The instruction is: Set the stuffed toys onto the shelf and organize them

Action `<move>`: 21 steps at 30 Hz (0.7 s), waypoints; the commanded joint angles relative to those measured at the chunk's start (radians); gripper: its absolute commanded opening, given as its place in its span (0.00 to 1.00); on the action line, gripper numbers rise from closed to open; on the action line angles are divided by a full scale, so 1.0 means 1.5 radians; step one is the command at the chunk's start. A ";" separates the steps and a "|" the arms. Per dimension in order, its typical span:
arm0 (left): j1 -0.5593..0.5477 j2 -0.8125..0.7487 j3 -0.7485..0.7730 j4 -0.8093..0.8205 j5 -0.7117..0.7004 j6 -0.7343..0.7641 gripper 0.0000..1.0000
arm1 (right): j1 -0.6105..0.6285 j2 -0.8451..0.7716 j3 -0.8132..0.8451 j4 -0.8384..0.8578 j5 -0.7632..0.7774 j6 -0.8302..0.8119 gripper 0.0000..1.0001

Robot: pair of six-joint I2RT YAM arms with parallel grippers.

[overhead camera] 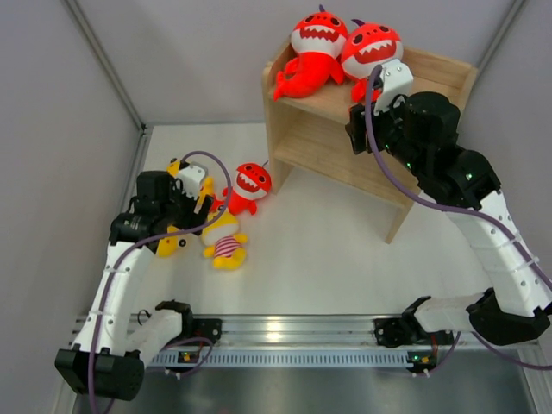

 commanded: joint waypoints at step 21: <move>0.000 -0.021 0.016 0.007 0.000 0.006 0.87 | 0.019 -0.017 -0.090 0.246 0.014 0.175 0.00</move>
